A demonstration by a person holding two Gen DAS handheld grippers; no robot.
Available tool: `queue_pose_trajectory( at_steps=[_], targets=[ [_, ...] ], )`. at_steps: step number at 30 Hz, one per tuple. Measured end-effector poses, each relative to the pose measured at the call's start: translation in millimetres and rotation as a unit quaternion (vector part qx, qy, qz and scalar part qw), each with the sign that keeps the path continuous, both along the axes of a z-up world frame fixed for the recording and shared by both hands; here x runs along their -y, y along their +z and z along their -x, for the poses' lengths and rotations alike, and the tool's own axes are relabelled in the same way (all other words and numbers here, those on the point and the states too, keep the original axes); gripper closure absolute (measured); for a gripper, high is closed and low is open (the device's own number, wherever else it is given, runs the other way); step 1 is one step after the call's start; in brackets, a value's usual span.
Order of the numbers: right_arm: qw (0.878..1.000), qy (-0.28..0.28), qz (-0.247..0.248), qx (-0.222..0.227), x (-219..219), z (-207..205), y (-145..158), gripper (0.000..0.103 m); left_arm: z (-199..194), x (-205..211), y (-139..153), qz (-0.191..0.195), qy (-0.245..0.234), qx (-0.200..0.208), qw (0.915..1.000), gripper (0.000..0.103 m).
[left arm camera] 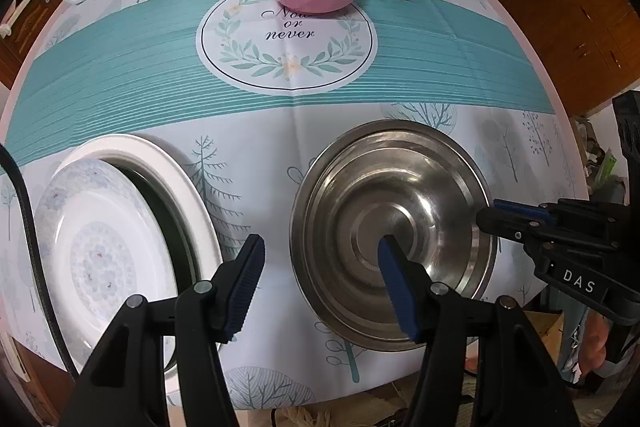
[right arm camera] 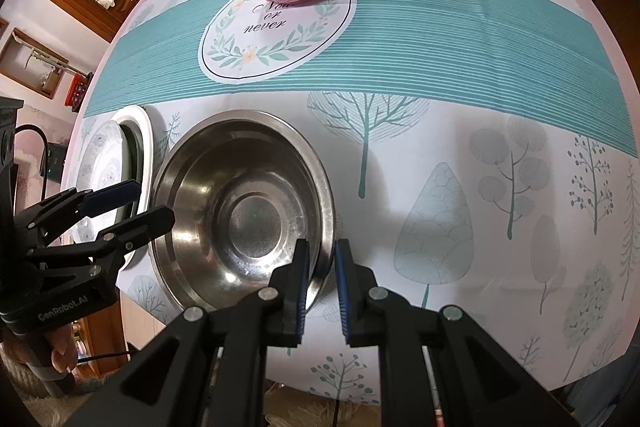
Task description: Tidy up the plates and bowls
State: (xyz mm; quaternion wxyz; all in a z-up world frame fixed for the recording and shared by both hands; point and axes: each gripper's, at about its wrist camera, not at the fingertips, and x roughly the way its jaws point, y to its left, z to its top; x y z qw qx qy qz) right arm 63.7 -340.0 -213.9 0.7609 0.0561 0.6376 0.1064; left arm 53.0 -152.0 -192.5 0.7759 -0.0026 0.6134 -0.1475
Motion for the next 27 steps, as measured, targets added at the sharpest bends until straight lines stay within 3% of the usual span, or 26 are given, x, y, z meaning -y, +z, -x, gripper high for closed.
queue_pose_trajectory(
  at_steps=[15, 27],
  targets=[
    [0.998, -0.020, -0.048, 0.028, 14.3, -1.9, 21.5, 0.083, -6.4, 3.0, 12.9, -0.006, 0.001, 0.015, 0.9999, 0.040],
    [0.996, -0.024, -0.059, 0.060, 25.3, -17.7, 47.1, 0.083, -30.8, 0.0, 52.7, -0.003, 0.017, 0.047, 0.9987, 0.034]
  ],
)
